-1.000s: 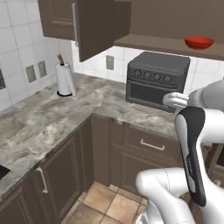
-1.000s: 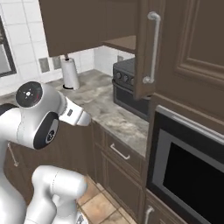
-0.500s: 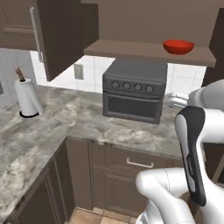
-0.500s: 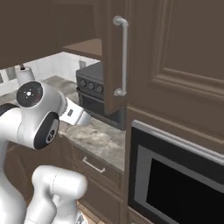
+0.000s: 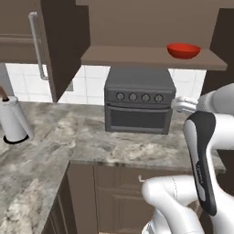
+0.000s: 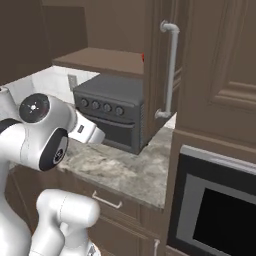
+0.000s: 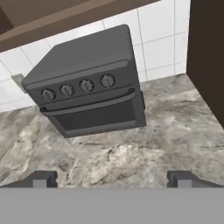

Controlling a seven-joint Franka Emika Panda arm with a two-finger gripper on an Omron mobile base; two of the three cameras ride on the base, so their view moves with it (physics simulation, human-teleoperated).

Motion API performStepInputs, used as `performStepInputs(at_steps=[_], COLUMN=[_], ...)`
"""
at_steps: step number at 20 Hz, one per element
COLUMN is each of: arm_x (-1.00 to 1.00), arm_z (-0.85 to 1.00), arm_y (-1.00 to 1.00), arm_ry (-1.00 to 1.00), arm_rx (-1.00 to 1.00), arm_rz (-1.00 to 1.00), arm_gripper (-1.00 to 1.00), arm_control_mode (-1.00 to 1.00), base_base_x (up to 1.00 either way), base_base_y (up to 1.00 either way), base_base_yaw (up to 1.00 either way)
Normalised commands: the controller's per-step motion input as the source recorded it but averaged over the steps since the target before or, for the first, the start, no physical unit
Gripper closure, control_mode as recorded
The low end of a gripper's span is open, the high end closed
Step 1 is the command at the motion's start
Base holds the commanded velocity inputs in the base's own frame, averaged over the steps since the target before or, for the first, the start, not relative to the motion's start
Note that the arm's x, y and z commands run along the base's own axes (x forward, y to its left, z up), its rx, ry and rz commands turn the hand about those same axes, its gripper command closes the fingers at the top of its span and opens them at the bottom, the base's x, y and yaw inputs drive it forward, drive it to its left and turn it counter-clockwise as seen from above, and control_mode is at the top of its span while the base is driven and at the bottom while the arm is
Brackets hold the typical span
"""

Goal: Take the smaller bowl and place it next to the appetizer plate on the dining counter , and place the larger bowl next to the plate with cooked food.

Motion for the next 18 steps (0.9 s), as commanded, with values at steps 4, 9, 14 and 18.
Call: performStepInputs(at_steps=[4, 9, 14, 18], arm_x=[0.00, 0.00, 0.00, 0.00], arm_z=[0.00, 0.00, 0.00, 0.00], arm_y=[0.00, 0.00, 0.00, 0.00], arm_ry=[0.00, 0.00, 0.00, 0.00], arm_rx=[0.00, 0.00, 0.00, 0.00], arm_rz=[0.00, 0.00, 0.00, 0.00], arm_gripper=[-1.00, -1.00, -1.00, -1.00], arm_control_mode=[1.00, 1.00, 1.00, 1.00], base_base_x=[0.40, 0.46, 0.68, 0.75], base_base_y=[0.16, 0.01, 0.11, 0.21], base_base_yaw=[-0.32, -0.33, -0.33, -0.31])
